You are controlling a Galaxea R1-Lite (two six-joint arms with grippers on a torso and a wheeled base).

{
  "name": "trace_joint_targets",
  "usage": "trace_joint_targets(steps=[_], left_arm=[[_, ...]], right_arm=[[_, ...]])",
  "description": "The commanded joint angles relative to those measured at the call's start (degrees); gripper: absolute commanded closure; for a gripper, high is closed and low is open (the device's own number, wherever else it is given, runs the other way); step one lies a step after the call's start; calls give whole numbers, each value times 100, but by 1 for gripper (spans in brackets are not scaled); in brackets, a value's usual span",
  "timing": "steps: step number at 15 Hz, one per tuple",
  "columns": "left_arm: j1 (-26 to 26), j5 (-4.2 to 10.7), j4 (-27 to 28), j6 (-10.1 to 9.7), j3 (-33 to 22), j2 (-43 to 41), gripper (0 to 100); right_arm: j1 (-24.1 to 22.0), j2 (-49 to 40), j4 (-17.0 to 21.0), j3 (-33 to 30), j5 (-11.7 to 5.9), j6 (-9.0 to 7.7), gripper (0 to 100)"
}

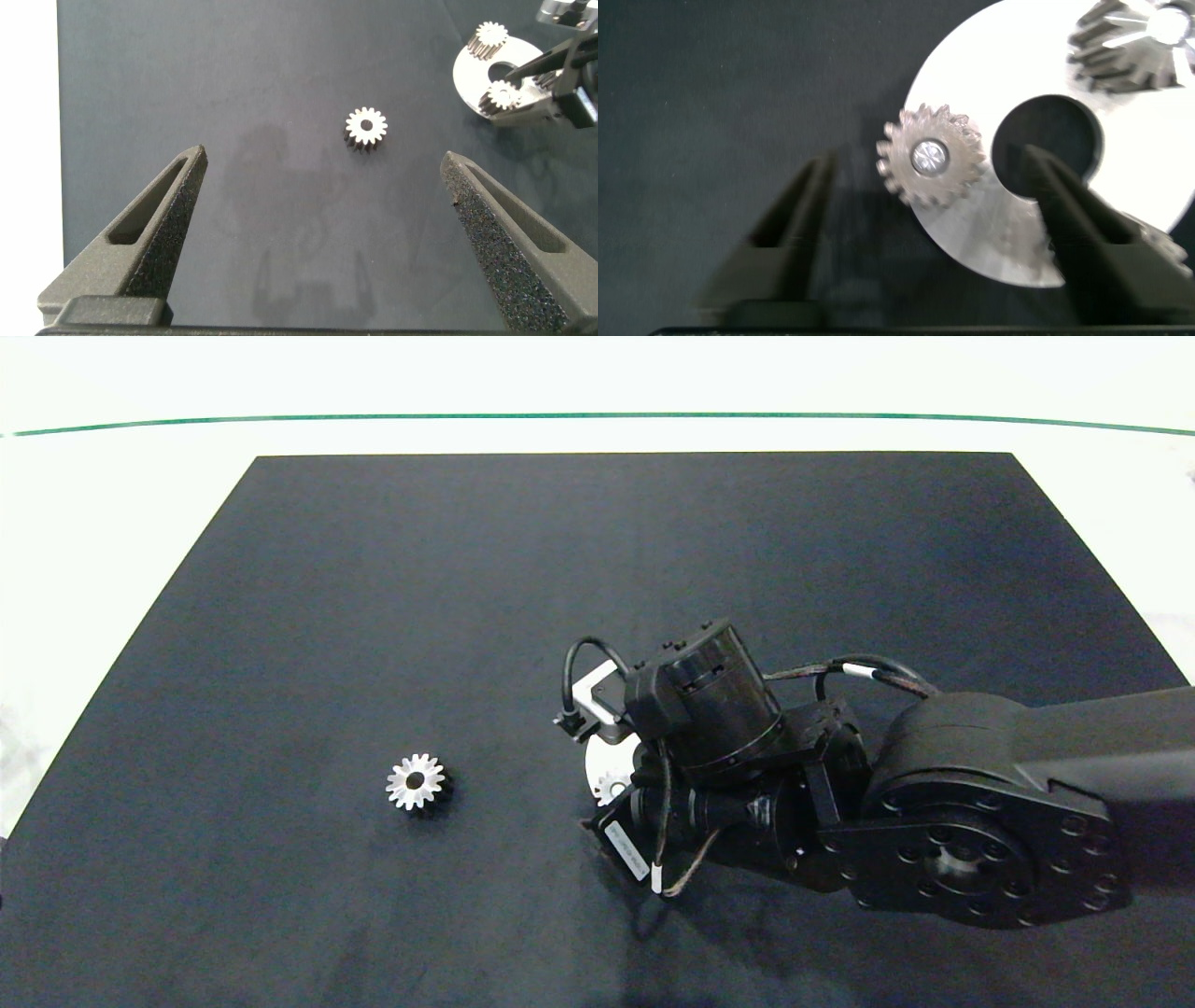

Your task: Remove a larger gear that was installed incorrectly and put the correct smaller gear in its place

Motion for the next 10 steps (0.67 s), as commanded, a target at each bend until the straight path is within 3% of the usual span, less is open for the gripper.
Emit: trace_joint_targets(steps=[1,2,3,8,9,10], left_arm=[[8,7,10,4,-2,-9,0],[8,7,10,4,-2,-9,0],[26,24,10,-5,-2,-17,0],[70,103,10,-5,16,-70,0],[70,121,1,-5,34,-70,0],[79,121,1,-5,51,-79,0]], right_arm=[[-39,-556,218,80,-127,32,0],[-74,-767,227,177,-364,41,0],[-153,-995,227,300,-443,76,0],[-1015,-2437,227,1003,-505,199,0],[-1252,-2762,236,1118,-549,164,0],[-1480,-3061,236,1197,-751,146,0]])
